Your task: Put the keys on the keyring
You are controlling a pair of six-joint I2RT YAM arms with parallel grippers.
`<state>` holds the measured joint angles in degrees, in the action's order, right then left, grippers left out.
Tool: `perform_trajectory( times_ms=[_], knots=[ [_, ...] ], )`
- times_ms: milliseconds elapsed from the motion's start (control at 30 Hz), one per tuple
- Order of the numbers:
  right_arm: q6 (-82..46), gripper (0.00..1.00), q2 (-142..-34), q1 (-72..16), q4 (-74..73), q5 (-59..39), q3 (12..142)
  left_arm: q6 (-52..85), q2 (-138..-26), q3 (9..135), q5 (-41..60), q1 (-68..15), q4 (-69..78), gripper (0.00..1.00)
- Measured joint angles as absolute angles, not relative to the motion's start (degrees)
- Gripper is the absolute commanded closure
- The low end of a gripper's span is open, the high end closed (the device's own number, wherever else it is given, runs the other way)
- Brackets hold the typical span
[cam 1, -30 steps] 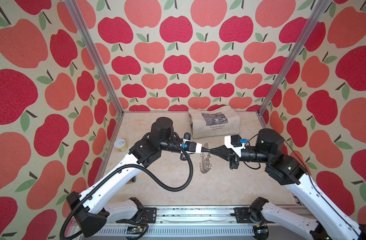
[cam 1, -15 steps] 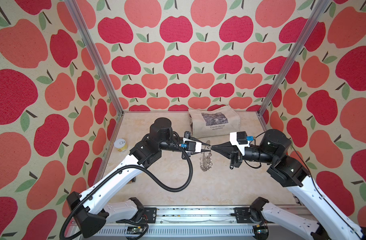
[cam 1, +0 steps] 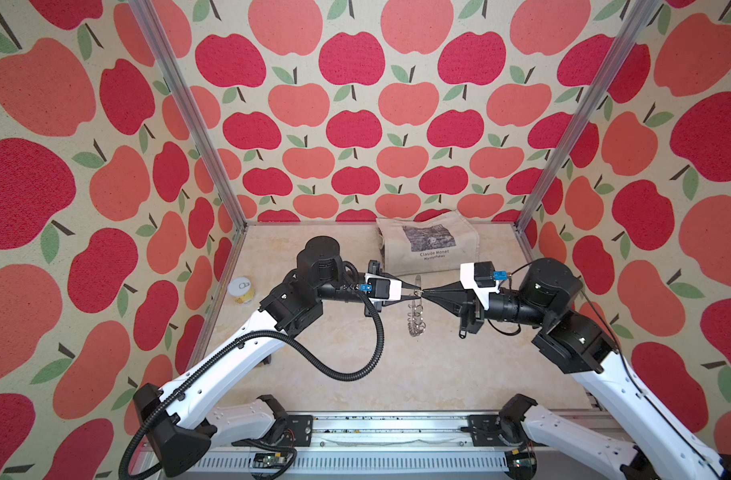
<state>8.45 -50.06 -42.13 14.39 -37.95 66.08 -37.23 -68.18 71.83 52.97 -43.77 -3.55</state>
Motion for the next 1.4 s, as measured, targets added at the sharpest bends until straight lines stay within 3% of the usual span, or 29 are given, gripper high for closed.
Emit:
perform_trajectory(
  times_ms=[267,667,967,1167,1233,1267,1300,1400],
  knots=[
    [8.5,1.00,-49.8,-41.9,13.8,-38.0,66.0,-35.7,-68.2,71.8,53.8,-43.8,-3.3,0.92],
    [8.4,1.00,-49.4,-41.9,13.5,-38.0,65.9,-32.7,-68.2,71.8,54.2,-43.8,-0.7,0.85],
    [9.1,1.00,-49.4,-41.9,13.4,-37.8,65.8,-30.3,-68.0,71.8,54.4,-43.8,0.0,0.99],
    [9.4,1.00,-49.3,-41.9,13.4,-37.9,65.8,-29.9,-68.0,71.8,54.4,-43.8,-0.1,1.00],
    [9.6,0.91,-49.3,-41.9,13.5,-38.0,65.7,-30.2,-67.8,71.5,54.4,-43.8,-0.1,1.00],
    [9.4,0.76,-49.3,-41.9,13.6,-38.0,65.5,-30.8,-67.6,71.2,54.3,-43.8,-0.1,1.00],
    [9.0,0.67,-49.1,-41.9,13.8,-37.7,65.2,-32.0,-67.2,70.6,53.9,-43.8,0.1,1.00],
    [9.2,0.55,-47.8,-41.5,15.2,-35.5,64.6,-35.3,-66.3,68.9,52.8,-43.8,0.3,1.00]
  ],
)
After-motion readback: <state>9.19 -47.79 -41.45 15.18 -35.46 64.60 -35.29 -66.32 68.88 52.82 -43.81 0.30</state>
